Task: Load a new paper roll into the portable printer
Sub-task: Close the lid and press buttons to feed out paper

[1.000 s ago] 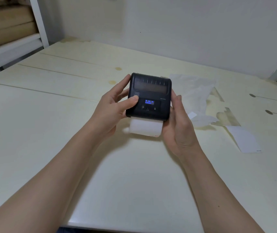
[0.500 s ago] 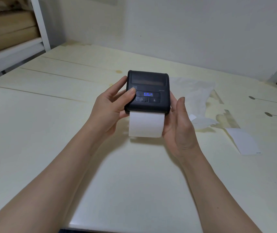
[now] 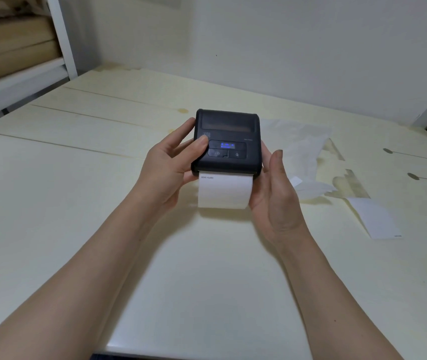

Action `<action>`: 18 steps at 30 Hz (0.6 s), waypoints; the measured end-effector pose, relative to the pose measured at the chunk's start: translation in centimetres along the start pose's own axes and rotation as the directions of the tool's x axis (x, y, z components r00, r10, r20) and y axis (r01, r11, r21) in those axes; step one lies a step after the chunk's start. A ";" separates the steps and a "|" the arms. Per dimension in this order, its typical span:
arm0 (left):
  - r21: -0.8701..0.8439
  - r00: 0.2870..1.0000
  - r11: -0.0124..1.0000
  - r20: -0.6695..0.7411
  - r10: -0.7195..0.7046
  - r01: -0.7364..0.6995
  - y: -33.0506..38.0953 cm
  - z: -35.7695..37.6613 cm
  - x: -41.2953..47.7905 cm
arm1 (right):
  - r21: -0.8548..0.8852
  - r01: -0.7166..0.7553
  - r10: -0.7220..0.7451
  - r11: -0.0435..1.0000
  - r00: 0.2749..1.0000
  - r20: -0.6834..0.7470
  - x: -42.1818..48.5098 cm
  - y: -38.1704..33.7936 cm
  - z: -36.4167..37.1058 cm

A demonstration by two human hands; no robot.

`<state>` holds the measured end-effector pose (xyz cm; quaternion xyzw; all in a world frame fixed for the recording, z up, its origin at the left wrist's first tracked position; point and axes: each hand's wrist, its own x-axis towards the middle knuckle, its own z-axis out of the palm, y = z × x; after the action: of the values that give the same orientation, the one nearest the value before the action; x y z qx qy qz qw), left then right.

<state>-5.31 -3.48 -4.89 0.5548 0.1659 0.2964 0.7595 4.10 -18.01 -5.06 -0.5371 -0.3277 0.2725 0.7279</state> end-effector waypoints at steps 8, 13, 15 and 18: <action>-0.026 0.981 0.997 -0.176 -0.078 0.074 -0.6 -0.7 0.4 | -0.398 -0.177 0.096 0.900 0.972 -0.215 0.0 2.1 -0.8; 0.119 0.976 0.988 -0.207 -0.074 0.100 -1.7 -1.4 0.5 | -0.492 -0.232 0.125 0.839 0.963 -0.241 -0.5 1.9 -1.1; 0.185 0.978 0.980 -0.205 -0.041 0.080 -1.9 -1.2 0.6 | -0.511 -0.239 0.139 0.825 0.964 -0.227 -0.7 1.9 -1.1; 0.355 0.985 0.934 -0.172 0.030 0.033 -2.1 -0.8 0.5 | -0.543 -0.249 0.145 0.802 0.963 -0.227 -1.0 1.8 -0.9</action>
<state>-4.85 -2.97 -7.12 0.6551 0.2835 0.3083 0.6289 4.08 -18.80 -7.18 -0.7816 -0.2712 0.1893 0.5288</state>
